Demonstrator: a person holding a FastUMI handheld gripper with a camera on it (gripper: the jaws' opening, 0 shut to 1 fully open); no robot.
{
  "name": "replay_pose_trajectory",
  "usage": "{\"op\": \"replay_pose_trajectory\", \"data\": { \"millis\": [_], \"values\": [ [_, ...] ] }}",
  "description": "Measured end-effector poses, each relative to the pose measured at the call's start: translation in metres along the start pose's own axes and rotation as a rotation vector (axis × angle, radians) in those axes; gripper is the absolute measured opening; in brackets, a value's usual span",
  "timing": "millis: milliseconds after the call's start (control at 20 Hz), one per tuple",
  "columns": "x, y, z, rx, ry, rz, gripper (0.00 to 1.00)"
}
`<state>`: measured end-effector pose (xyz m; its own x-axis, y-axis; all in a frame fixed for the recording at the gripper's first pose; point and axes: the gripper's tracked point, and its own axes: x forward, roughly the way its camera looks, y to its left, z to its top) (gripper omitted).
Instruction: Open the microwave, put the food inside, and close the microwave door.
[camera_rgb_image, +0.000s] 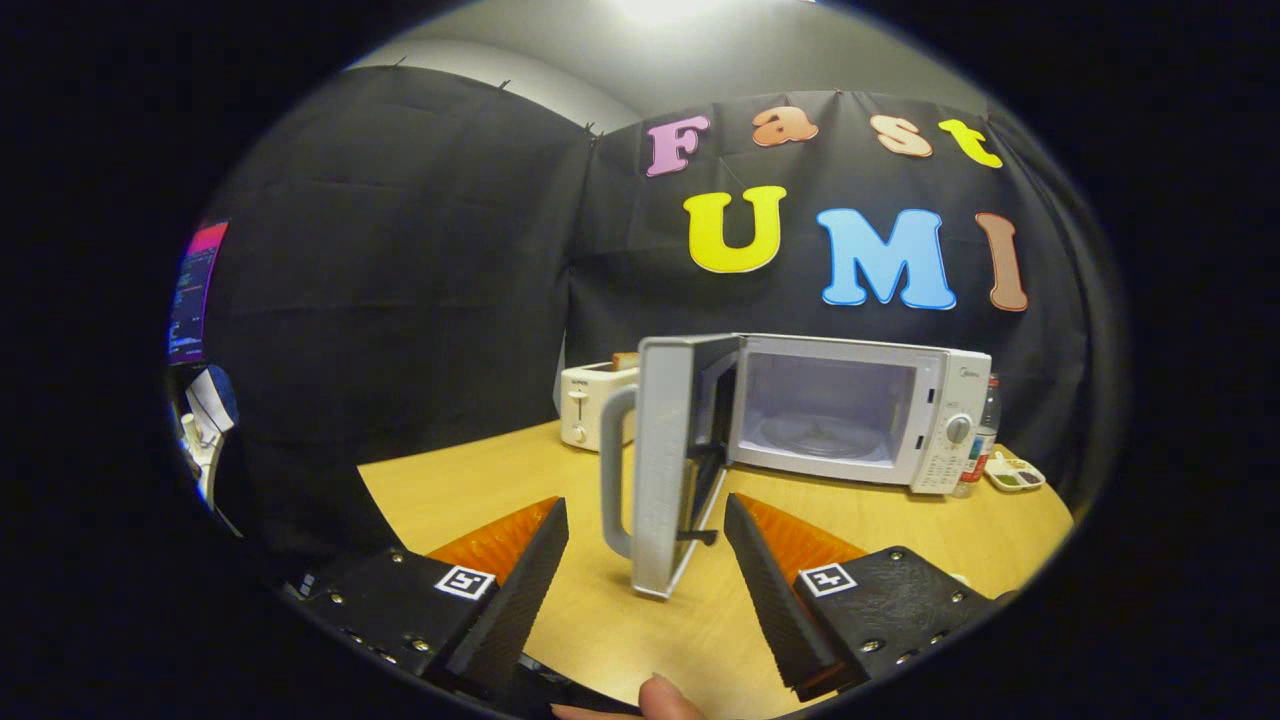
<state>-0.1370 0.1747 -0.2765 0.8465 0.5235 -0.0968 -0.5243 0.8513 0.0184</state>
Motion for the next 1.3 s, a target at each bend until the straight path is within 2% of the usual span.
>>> {"op": "replay_pose_trajectory", "data": {
  "millis": [250,400,650,950,1150,1200,1250,1300],
  "values": [
    [-0.031,-0.076,-0.041,0.003,0.062,-0.007,0.95],
    [-0.049,-0.127,-0.057,0.01,0.094,-0.052,0.95],
    [-0.059,-0.183,-0.105,0.038,0.258,-0.045,0.95],
    [-0.063,-0.189,-0.132,0.143,0.336,0.034,0.95],
    [-0.059,-0.195,-0.152,0.098,0.377,0.013,0.95],
    [-0.055,-0.19,-0.154,0.102,0.371,0.029,0.96],
    [-0.054,-0.189,-0.154,0.105,0.37,0.033,0.95],
    [-0.054,-0.188,-0.151,0.099,0.356,0.038,0.89]
  ]
}}
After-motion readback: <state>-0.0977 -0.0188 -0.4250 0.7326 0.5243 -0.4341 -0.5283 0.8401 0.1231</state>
